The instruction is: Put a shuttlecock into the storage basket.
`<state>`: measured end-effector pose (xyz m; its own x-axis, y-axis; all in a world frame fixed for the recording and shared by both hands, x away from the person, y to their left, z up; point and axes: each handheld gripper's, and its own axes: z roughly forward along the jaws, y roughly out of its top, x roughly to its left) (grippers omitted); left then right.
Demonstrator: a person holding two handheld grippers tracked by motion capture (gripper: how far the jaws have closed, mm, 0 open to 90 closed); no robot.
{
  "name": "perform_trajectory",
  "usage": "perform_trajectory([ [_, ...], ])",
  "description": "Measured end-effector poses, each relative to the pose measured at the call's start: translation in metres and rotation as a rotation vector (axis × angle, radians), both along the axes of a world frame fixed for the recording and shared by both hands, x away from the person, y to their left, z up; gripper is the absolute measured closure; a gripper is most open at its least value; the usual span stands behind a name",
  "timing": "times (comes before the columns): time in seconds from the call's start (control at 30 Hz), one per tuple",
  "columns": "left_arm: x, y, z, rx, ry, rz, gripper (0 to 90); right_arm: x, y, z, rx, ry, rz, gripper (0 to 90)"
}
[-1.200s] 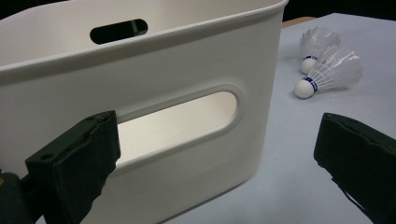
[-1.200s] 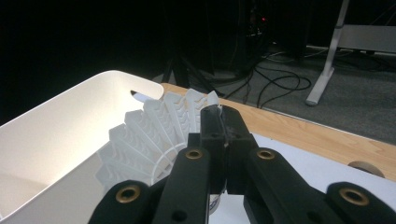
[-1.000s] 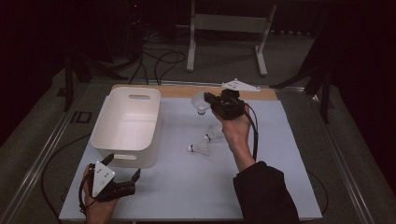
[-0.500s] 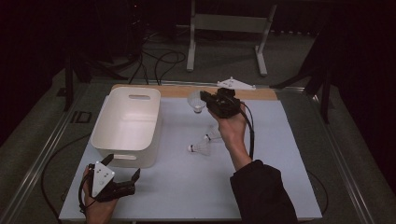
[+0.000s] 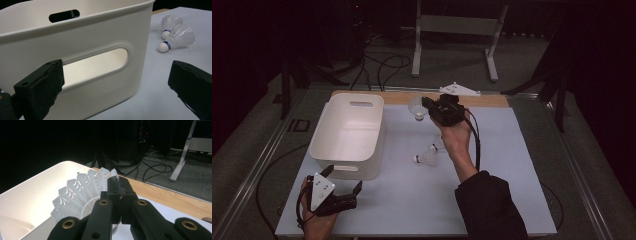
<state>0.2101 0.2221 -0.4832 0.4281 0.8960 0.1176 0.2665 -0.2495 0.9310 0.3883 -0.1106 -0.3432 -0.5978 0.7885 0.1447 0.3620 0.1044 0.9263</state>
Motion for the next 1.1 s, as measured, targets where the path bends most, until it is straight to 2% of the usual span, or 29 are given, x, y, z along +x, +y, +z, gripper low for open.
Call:
perform_trajectory([
  [0.73, 0.0, -0.001, 0.0, 0.012, -0.003, -0.005, 1.6, 0.003, 0.017, -0.003, 0.007, -0.008, 0.016, 89.9],
  [0.93, -0.001, -0.001, 0.0, 0.012, -0.003, -0.003, 1.6, 0.003, 0.023, -0.005, -0.006, -0.015, 0.025, 89.9],
  [1.1, -0.001, -0.001, 0.0, 0.012, -0.004, -0.002, 1.6, 0.003, 0.027, -0.005, 0.01, -0.006, 0.033, 89.9],
])
